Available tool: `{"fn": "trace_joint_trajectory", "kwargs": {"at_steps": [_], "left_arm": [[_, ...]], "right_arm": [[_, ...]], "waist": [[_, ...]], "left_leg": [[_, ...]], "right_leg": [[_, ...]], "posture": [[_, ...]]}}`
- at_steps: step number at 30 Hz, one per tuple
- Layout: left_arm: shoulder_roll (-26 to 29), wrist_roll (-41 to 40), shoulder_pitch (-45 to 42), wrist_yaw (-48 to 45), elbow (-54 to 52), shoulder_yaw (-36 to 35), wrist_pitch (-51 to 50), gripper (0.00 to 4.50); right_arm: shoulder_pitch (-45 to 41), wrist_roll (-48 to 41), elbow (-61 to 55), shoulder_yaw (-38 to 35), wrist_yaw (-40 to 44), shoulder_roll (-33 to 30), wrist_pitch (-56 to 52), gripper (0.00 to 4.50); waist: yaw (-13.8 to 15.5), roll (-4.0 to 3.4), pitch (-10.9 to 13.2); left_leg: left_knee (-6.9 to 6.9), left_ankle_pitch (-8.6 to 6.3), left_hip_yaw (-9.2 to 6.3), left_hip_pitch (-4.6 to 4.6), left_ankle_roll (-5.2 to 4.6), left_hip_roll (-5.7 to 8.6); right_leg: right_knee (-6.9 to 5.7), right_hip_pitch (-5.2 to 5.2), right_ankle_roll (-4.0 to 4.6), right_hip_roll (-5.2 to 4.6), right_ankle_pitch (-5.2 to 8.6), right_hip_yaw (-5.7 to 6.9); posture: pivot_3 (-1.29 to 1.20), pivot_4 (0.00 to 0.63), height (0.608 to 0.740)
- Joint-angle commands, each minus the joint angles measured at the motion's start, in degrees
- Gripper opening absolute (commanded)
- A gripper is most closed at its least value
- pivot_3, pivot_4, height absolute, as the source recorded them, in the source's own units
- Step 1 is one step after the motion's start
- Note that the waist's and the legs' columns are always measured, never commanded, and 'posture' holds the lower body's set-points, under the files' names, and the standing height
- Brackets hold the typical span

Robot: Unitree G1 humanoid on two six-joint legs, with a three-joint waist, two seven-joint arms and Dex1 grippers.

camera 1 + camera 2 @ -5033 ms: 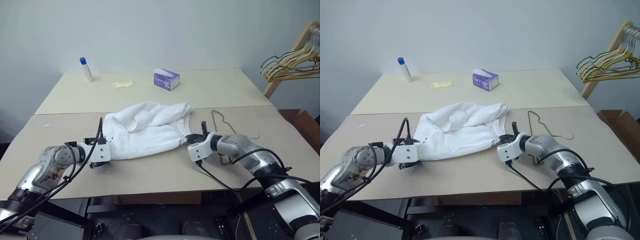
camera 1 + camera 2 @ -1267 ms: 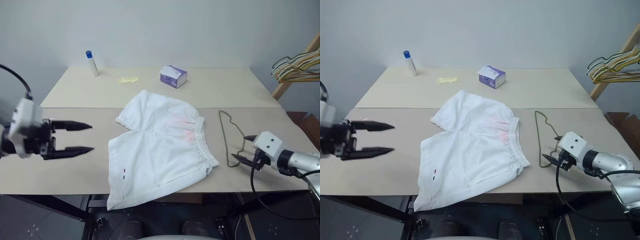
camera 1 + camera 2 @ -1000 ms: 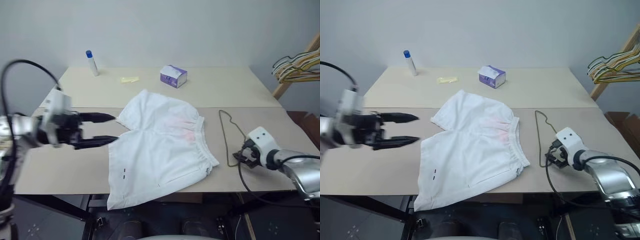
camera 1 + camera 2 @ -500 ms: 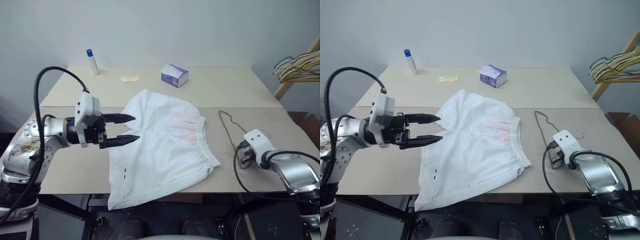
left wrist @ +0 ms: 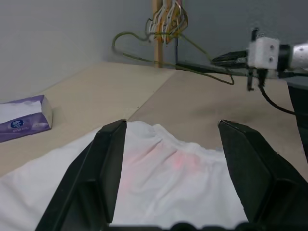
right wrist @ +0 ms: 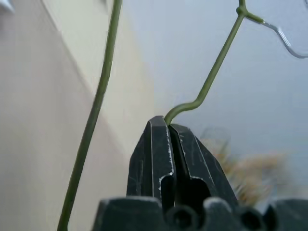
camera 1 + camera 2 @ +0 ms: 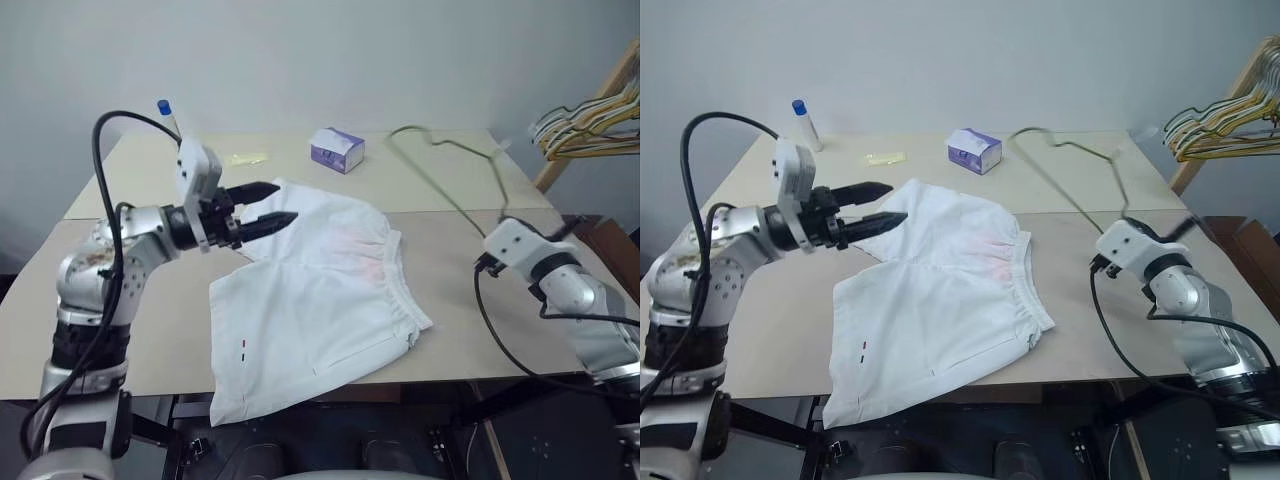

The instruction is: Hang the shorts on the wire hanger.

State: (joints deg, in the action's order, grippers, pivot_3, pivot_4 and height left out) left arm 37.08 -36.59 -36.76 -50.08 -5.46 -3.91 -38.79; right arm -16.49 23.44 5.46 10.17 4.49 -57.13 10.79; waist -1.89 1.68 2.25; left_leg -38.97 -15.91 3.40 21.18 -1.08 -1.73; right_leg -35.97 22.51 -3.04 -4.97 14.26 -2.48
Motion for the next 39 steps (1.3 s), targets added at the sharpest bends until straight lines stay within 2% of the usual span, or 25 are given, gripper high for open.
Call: {"fn": "trace_joint_trajectory", "kwargs": {"at_steps": [1,2,5,7,11,17,21,29,30,32,37,39], "left_arm": [[-0.16,-1.10,-4.63,-0.60,3.04,-0.62,-2.71,3.28],[-0.20,-1.18,-5.57,-1.81,4.44,-0.28,-3.04,3.28],[0.46,-0.44,-7.69,-8.41,8.36,2.59,-2.71,3.81],[0.36,2.26,-8.49,-10.64,10.33,5.50,-1.30,4.41],[-0.15,7.09,-9.98,-15.80,14.37,11.76,0.60,4.46],[-1.16,14.84,-11.84,-18.35,19.35,19.40,1.42,4.46],[-0.73,15.93,-10.39,-21.33,18.36,20.14,2.41,3.58],[-1.14,16.46,-9.73,-20.47,17.90,17.64,2.50,0.96],[-1.11,16.44,-9.65,-20.21,17.85,17.36,2.35,0.60],[-1.11,16.50,-9.45,-19.73,17.73,16.86,2.23,0.00],[0.76,17.76,-7.61,-18.72,16.66,15.29,4.60,0.00],[1.98,18.99,-6.48,-18.54,15.87,14.85,7.13,0.00]], "right_arm": [[-4.61,11.37,4.60,2.87,-7.94,-2.36,17.26,0.03],[-6.09,13.41,5.95,3.54,-9.38,-2.33,19.95,0.03],[-10.68,18.86,9.53,5.43,-12.41,-2.02,26.83,0.00],[-13.01,20.46,11.10,6.12,-12.97,-1.27,29.58,0.00],[-16.33,22.52,11.98,6.59,-12.77,0.20,33.01,0.00],[-18.49,23.94,11.81,5.58,-12.17,1.84,33.88,0.00],[-18.73,23.76,11.18,4.03,-12.00,2.04,32.17,0.00],[-18.05,22.32,10.29,3.16,-10.09,2.25,32.36,0.00],[-17.96,21.90,10.11,3.24,-9.47,2.12,32.87,0.56],[-17.80,20.75,9.87,3.22,-8.45,2.01,33.67,1.15],[-17.02,11.39,9.41,3.28,-1.62,1.47,36.92,2.89],[-15.88,3.42,8.75,3.43,3.70,0.92,37.99,3.60]], "waist": [[-0.57,0.01,-0.01],[-0.76,0.02,-0.01],[-1.44,0.02,-0.01],[-1.97,0.02,-0.01],[-2.17,0.02,-0.01],[-2.23,0.02,-0.01],[-2.31,0.02,-0.01],[-2.30,0.02,-0.01],[-2.29,0.02,-0.02],[-2.29,0.02,-0.02],[-2.37,0.02,-0.01],[-2.31,0.02,-0.01]], "left_leg": [[0.00,0.01,0.01,0.00,0.01,0.00],[0.00,0.01,0.01,-0.02,0.01,0.00],[0.00,0.04,0.03,-0.03,0.07,0.01],[0.00,0.08,0.02,-0.02,0.12,0.01],[0.00,0.09,0.01,-0.02,0.13,0.02],[-0.02,0.09,0.00,-0.01,0.13,0.03],[-0.01,0.08,0.00,0.01,0.12,0.02],[-0.03,0.08,-0.01,-0.01,0.11,0.01],[-0.03,0.08,-0.02,-0.01,0.11,0.01],[-0.03,0.08,-0.03,-0.01,0.11,0.01],[-0.03,0.08,-0.07,-0.02,0.11,0.00],[-0.03,0.08,-0.09,-0.03,0.11,0.00]], "right_leg": [[0.00,0.00,0.00,0.00,0.00,-0.01],[0.00,-0.01,0.00,0.00,0.00,-0.02],[-0.02,0.00,0.01,0.00,0.00,-0.09],[-0.01,0.02,0.01,0.00,-0.01,-0.10],[-0.01,0.01,0.01,0.00,-0.01,-0.11],[-0.02,0.00,0.01,0.00,-0.01,-0.11],[-0.01,0.02,0.01,0.00,-0.01,-0.11],[-0.08,0.02,0.01,0.00,-0.01,-0.13],[-0.08,0.02,0.01,0.00,-0.01,-0.13],[-0.07,0.02,0.01,0.00,-0.01,-0.13],[-0.07,0.02,0.01,0.00,-0.01,-0.15],[-0.08,0.01,0.01,0.00,-0.02,-0.15]], "posture": [[-0.02,0.000,0.740],[-0.02,0.000,0.740],[-0.02,0.000,0.740],[-0.03,0.000,0.740],[-0.04,0.000,0.740],[-0.05,0.000,0.740],[-0.06,0.000,0.740],[-0.05,0.000,0.740],[-0.05,0.000,0.740],[-0.04,0.000,0.740],[-0.03,0.000,0.740],[-0.02,0.000,0.740]]}}
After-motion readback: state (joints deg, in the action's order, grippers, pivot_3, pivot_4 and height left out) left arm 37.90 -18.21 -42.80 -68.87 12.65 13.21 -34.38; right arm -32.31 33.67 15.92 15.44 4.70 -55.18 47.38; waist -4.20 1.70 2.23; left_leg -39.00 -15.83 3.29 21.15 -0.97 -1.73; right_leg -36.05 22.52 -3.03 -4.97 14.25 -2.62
